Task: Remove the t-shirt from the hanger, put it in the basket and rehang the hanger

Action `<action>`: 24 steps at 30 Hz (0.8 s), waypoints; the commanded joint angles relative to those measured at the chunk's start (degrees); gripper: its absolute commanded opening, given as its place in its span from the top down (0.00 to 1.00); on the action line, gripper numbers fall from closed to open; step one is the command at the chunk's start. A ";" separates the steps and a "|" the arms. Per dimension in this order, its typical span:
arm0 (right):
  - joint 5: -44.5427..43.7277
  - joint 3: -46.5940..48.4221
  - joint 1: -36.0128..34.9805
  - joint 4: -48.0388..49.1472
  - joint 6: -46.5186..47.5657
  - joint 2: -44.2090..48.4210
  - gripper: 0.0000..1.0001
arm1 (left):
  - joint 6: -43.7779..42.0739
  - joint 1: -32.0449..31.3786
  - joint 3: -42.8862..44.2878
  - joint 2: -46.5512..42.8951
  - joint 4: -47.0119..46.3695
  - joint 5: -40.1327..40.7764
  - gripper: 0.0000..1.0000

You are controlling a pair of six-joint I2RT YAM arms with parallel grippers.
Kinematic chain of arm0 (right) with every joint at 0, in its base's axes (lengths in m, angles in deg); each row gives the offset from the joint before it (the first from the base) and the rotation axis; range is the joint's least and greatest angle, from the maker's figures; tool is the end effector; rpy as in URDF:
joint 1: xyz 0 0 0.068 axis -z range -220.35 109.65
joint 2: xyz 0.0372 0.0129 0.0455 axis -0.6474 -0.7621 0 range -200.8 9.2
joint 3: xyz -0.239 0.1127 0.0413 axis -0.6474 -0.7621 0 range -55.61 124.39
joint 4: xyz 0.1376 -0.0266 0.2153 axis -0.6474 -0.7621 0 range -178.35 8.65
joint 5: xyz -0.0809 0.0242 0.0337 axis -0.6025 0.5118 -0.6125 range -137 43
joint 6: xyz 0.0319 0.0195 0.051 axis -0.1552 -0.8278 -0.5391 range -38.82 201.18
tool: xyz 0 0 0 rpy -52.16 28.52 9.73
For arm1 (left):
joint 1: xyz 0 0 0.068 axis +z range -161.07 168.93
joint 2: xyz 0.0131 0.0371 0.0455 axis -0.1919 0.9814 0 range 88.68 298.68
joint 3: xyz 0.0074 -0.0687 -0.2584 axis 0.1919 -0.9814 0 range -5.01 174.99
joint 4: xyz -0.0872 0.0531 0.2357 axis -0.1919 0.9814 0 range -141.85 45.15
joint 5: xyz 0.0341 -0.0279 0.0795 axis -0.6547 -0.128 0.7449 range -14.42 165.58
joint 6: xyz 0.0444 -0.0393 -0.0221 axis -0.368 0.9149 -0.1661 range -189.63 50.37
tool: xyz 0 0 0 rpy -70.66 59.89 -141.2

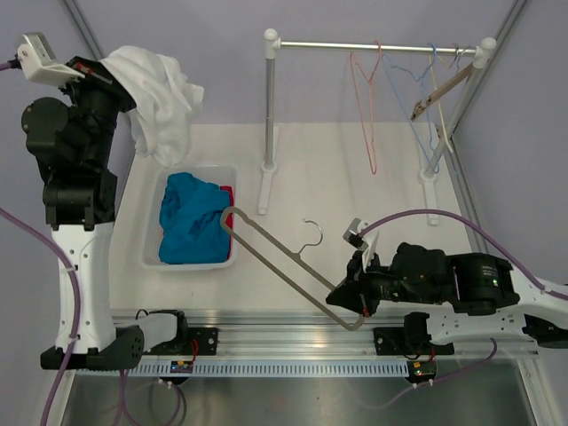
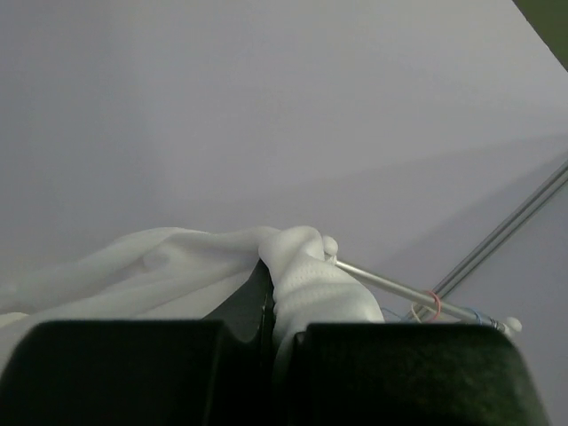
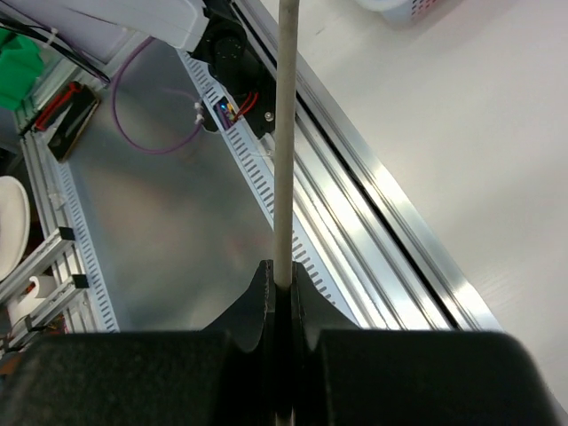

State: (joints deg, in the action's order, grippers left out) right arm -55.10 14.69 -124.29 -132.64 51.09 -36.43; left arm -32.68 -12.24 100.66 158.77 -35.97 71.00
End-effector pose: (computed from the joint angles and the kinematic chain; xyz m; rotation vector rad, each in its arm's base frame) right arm 0.0218 0.1401 0.3983 -0.9163 2.0176 1.0614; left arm 0.2074 -0.0082 0.5863 -0.3163 1.2115 -0.6271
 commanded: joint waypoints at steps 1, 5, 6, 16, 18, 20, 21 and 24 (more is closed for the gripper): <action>-1.91 3.35 0.27 1.10 1.61 -0.08 1.00 | 1.29 0.20 -6.86 -4.16 -2.17 -1.67 1.00; -4.20 3.44 0.18 1.19 0.74 1.77 1.00 | 0.05 1.08 -13.28 -8.37 -2.17 0.62 1.00; -4.21 3.44 0.18 0.75 0.30 1.86 1.00 | 0.14 1.08 -16.69 -9.17 -2.43 0.80 1.00; -7.81 3.17 0.27 -0.31 -3.05 3.00 1.00 | 0.58 3.72 -37.98 -18.84 -5.59 5.97 1.00; -9.65 3.70 0.18 -0.92 -3.22 1.95 1.00 | 1.45 3.89 -40.35 -19.89 -5.60 7.65 1.00; -13.23 5.10 0.18 -2.14 -3.57 0.20 1.00 | 2.94 3.81 -43.86 -21.13 -4.90 8.79 1.00; -14.48 5.72 0.27 -2.50 -3.58 -0.34 1.00 | 3.74 3.81 -45.36 -21.48 -4.72 9.06 1.00; -18.09 7.65 0.27 -2.24 -2.61 -2.27 1.00 | 6.29 3.81 -53.26 -22.27 -4.63 9.24 1.00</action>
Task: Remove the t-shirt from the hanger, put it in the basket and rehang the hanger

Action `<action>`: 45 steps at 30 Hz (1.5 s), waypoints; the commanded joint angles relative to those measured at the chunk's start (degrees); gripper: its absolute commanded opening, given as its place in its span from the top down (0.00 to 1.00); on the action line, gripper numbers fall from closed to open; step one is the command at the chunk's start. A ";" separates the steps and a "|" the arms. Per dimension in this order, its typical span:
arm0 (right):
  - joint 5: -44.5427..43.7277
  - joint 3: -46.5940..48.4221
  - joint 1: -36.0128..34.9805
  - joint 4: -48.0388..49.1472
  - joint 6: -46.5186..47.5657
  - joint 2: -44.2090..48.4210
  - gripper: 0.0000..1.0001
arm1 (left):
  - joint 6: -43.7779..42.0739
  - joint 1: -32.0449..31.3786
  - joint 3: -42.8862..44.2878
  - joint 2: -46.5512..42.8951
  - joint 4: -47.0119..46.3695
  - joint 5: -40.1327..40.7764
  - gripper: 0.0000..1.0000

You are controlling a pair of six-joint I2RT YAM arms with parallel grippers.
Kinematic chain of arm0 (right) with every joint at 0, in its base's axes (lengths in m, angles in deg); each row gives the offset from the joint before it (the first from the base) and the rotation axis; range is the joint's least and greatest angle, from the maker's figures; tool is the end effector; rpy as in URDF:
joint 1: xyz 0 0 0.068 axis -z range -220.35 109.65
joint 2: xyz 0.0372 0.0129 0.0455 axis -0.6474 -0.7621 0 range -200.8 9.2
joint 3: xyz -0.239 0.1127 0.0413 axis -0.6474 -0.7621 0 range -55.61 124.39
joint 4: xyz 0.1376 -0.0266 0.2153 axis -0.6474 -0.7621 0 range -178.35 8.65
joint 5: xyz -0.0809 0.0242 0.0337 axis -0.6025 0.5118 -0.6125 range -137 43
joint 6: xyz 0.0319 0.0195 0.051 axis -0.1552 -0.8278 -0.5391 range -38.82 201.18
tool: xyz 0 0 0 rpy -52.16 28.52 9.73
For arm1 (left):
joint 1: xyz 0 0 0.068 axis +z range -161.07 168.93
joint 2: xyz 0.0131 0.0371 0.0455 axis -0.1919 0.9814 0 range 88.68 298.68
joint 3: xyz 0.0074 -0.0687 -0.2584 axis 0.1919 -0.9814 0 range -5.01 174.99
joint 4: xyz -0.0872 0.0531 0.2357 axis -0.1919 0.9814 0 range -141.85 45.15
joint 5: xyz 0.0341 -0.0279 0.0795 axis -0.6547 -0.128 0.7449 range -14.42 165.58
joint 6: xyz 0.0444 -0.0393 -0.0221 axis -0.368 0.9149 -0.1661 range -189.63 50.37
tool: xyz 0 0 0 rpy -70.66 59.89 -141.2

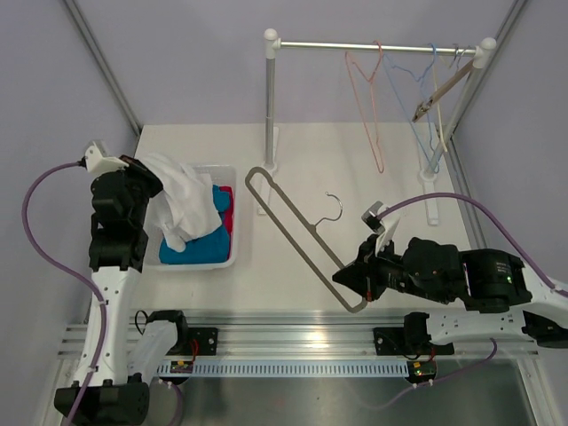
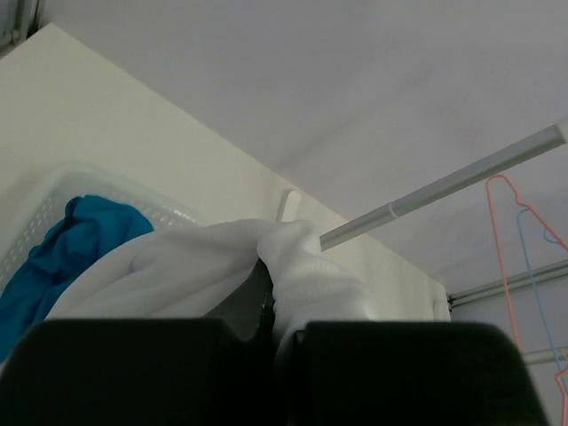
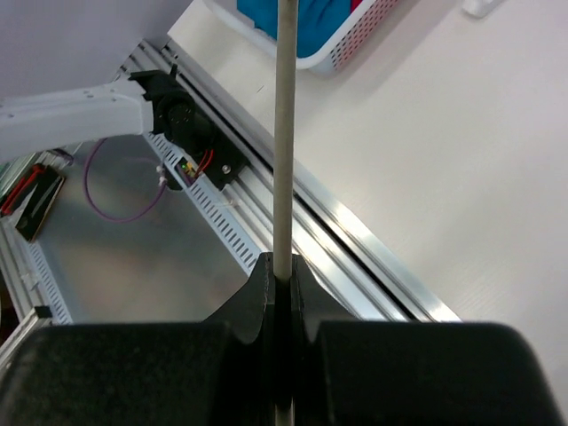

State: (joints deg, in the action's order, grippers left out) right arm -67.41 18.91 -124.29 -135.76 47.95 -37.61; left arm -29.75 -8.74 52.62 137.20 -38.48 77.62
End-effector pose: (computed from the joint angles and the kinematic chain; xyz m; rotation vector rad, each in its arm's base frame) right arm 0.0311 0.1320 0.4130 -0.6958 2.0180 0.9172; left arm 0.1983 0.0097 0.3953 -0.6254 1.5443 -0.4696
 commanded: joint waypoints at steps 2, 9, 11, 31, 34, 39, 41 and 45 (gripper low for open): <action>-7.97 5.45 0.27 1.50 2.37 -3.19 1.00 | 4.76 0.31 -9.00 0.17 -2.20 0.70 0.98; -23.01 18.89 0.88 -9.12 3.88 -18.30 1.00 | -0.05 0.22 -13.95 -5.50 2.62 -2.75 0.11; -22.49 21.54 3.33 -9.83 4.92 -23.12 1.00 | -1.90 -1.08 -11.23 -6.76 7.87 -0.31 0.02; -14.06 42.19 34.10 -6.06 16.96 -46.61 1.00 | -15.36 -23.50 -2.17 -18.54 12.21 7.58 0.01; -11.60 44.92 37.09 -2.72 19.42 -48.20 1.00 | -17.10 -25.87 -1.55 -20.99 11.07 -10.18 0.01; -8.43 47.47 40.69 2.72 23.03 -50.05 1.00 | -19.75 -29.65 -7.34 -28.11 10.98 -29.09 0.01; -7.90 47.56 41.57 5.18 24.44 -51.01 1.00 | -20.01 -31.24 -11.80 -30.75 11.16 -32.44 0.01; -6.58 49.67 44.65 6.59 26.46 -54.09 1.00 | -20.89 -34.14 -18.33 -33.74 11.24 -32.10 0.01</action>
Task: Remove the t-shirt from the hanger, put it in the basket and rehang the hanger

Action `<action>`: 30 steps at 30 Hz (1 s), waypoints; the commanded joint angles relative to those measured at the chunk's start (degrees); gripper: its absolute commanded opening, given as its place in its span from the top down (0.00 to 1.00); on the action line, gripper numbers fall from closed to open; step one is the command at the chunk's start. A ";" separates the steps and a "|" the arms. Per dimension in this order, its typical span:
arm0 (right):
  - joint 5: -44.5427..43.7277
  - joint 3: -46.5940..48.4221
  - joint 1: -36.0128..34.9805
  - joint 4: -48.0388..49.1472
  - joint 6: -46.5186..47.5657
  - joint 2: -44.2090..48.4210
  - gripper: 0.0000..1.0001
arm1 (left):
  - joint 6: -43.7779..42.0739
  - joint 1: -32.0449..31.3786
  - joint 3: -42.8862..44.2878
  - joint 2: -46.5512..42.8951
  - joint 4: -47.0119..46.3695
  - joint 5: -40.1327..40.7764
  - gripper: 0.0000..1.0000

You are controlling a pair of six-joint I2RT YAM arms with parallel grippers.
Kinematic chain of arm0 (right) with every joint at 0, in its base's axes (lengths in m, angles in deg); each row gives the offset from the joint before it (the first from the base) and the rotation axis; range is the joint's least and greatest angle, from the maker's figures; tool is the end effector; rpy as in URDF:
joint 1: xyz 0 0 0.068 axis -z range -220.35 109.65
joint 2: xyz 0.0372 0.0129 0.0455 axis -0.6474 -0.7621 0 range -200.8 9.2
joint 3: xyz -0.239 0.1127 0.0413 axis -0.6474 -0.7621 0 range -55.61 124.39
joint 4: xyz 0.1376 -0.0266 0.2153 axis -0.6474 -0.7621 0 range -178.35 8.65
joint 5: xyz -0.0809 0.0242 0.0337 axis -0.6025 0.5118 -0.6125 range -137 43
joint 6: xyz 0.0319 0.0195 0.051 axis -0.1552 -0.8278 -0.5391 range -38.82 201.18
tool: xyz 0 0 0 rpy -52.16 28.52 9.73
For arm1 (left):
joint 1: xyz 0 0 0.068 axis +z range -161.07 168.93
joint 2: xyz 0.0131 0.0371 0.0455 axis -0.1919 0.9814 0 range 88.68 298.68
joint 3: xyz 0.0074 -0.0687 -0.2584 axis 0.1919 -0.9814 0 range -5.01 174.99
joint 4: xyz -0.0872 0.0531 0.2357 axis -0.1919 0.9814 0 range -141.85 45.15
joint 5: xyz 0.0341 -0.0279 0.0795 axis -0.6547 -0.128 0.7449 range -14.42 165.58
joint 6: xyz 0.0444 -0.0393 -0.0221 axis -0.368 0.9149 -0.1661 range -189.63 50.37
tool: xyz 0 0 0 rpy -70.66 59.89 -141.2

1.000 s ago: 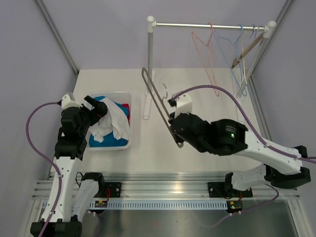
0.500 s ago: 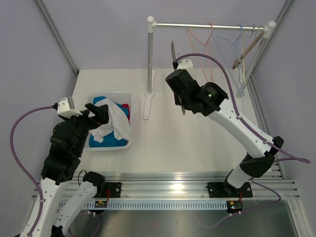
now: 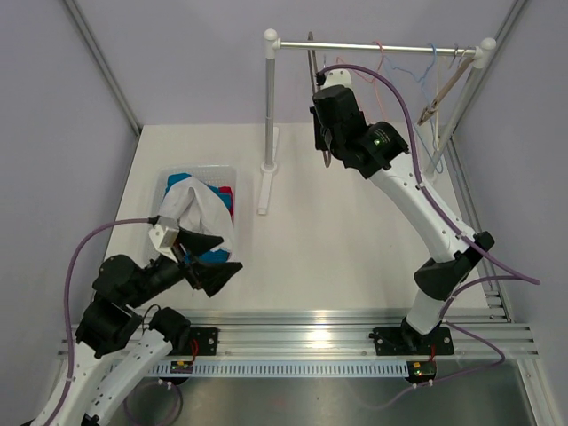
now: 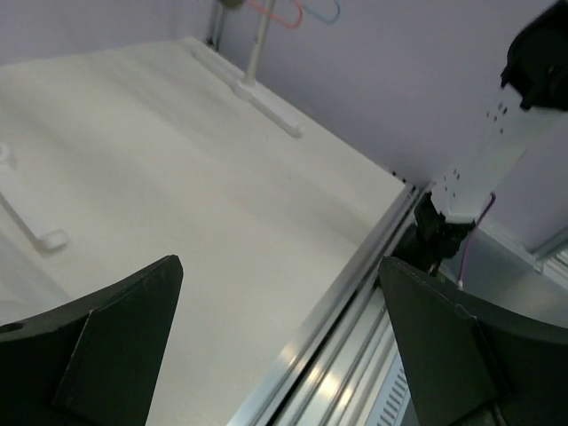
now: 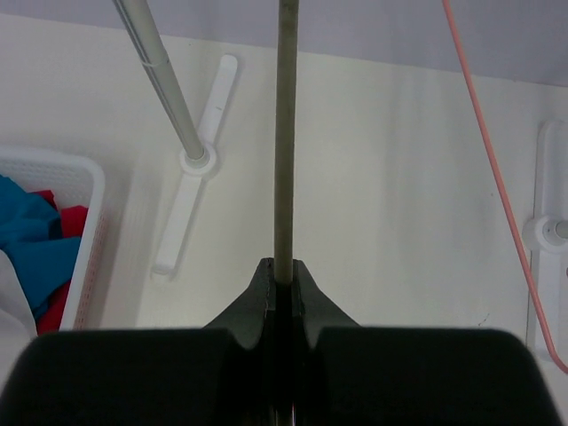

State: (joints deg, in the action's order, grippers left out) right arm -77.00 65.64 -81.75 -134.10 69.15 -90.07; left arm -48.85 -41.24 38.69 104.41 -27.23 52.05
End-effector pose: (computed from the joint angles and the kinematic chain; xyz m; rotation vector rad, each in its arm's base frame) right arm 0.2873 0.2208 0.4547 -0.2131 2.0188 0.0327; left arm 0.0537 -0.0537 0.3561 0.4737 1.5346 -1.0101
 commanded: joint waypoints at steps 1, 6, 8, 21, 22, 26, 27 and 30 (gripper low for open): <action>4.23 3.11 2.56 5.55 5.79 -2.33 1.00 | -1.79 -3.04 -5.72 -1.57 -0.10 -6.27 0.01; 5.04 7.14 5.02 6.35 7.46 -5.58 1.00 | -2.49 -6.65 -7.32 -3.86 1.39 -5.04 0.01; 6.00 10.13 6.77 5.29 7.37 -7.69 1.00 | -2.41 -7.27 -7.40 -4.04 1.57 -4.07 0.01; 10.66 17.79 12.23 5.73 8.52 -15.60 1.00 | -2.41 -8.41 -7.23 -4.21 2.45 -1.17 0.01; 11.10 17.97 12.23 6.17 8.52 -15.87 1.00 | -2.41 -8.41 -7.14 -4.21 2.36 -1.17 0.01; 12.94 18.05 12.32 8.10 7.99 -16.84 1.00 | -2.49 -8.32 -7.14 -4.13 2.45 -1.08 0.01; 13.47 18.23 12.32 8.28 7.82 -17.19 1.00 | -2.49 -8.32 -7.14 -4.04 2.45 -1.08 0.01; 13.74 18.14 12.32 8.98 7.29 -17.54 1.00 | -2.49 -8.32 -7.14 -4.04 2.45 -0.99 0.01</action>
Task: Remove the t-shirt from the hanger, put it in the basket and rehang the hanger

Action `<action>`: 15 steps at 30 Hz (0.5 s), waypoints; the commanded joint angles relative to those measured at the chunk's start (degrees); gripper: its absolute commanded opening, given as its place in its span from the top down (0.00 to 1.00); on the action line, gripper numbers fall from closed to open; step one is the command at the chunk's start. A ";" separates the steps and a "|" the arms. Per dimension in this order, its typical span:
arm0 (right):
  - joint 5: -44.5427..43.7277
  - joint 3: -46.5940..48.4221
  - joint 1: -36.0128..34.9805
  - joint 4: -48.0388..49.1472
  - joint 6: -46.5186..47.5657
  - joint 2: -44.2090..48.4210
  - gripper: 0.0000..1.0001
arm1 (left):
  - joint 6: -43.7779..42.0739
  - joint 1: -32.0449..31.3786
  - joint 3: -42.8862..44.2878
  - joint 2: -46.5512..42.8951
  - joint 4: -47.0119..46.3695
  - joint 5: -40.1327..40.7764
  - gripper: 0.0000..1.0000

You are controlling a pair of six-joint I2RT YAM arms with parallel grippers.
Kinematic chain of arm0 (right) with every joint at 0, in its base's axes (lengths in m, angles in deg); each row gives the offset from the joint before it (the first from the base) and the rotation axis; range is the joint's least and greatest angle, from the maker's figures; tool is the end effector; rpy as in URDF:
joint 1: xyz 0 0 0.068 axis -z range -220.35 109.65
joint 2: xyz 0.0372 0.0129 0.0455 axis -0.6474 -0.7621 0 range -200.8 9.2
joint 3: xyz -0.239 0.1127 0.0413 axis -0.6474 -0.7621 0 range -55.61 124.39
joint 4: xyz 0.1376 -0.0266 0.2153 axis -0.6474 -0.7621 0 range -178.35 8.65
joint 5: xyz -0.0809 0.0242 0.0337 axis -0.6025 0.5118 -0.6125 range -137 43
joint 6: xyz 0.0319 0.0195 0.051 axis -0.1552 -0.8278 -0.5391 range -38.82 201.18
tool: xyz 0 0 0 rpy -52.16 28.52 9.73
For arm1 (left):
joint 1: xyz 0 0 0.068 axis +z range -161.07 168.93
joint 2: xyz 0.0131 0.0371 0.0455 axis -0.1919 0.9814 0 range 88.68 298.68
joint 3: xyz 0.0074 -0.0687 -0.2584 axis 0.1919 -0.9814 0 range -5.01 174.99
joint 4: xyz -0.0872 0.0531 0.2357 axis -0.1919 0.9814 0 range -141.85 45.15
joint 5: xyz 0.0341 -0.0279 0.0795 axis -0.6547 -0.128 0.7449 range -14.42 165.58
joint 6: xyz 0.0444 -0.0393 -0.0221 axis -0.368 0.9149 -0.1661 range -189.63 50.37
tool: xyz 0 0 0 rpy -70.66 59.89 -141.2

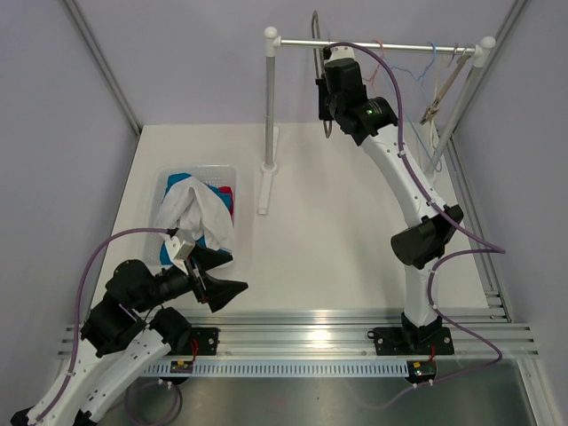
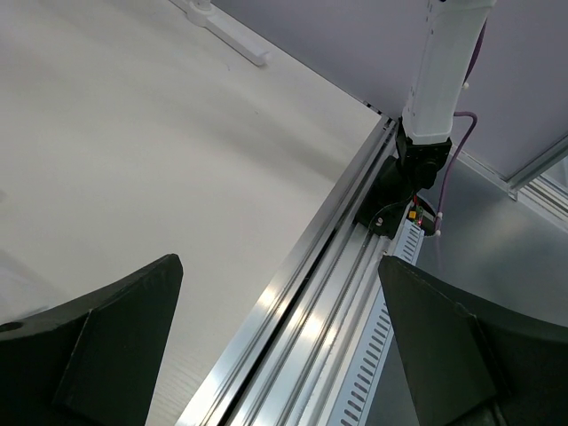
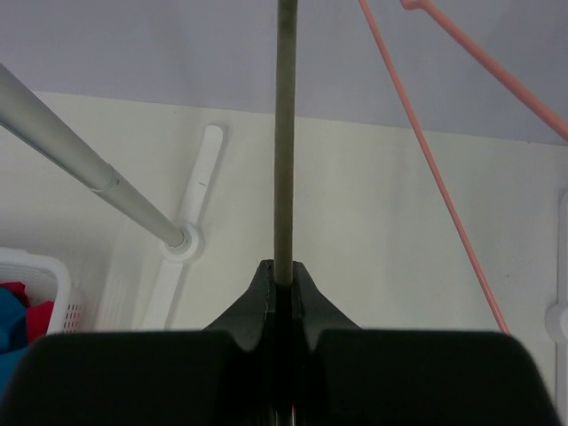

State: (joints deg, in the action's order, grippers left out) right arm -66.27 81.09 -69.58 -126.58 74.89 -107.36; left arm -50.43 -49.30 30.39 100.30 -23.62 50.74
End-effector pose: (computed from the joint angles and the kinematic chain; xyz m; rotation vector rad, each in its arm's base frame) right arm 0.3996 0.2051 0.4329 -0.1835 1.9747 0.0639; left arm 0.0502 -0.0656 0.3081 0.6335 1.6471 -1.1026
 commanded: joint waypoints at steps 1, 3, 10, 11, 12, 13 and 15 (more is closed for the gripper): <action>3.01 2.52 0.14 1.64 1.36 -0.17 1.00 | -0.92 -0.26 1.17 0.16 -1.16 0.32 0.01; 2.83 0.85 0.14 2.16 0.93 0.97 0.99 | -0.92 -0.26 1.17 0.16 -1.16 0.32 0.01; 4.06 -7.41 0.05 7.17 -1.45 8.61 0.46 | -0.92 -0.08 1.08 -0.10 -1.16 0.67 0.01; 4.15 -8.81 0.05 7.18 -2.06 9.58 0.39 | -0.92 0.01 1.08 -0.10 -1.24 0.67 0.01; 4.58 -9.78 0.14 7.26 -3.28 11.76 0.33 | -0.83 0.18 1.08 -0.28 -1.16 0.93 0.01; 4.76 -10.92 0.14 7.61 -3.91 12.92 0.25 | -0.83 0.18 1.08 -0.28 -1.07 1.46 0.01; 5.46 -16.01 -0.03 8.66 -5.22 17.73 0.18 | -0.75 0.27 1.08 -0.45 -1.07 2.07 0.01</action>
State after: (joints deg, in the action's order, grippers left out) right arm -62.84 68.33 -69.58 -121.16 71.38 -99.20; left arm -50.43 -49.24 30.39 100.30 -23.51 51.59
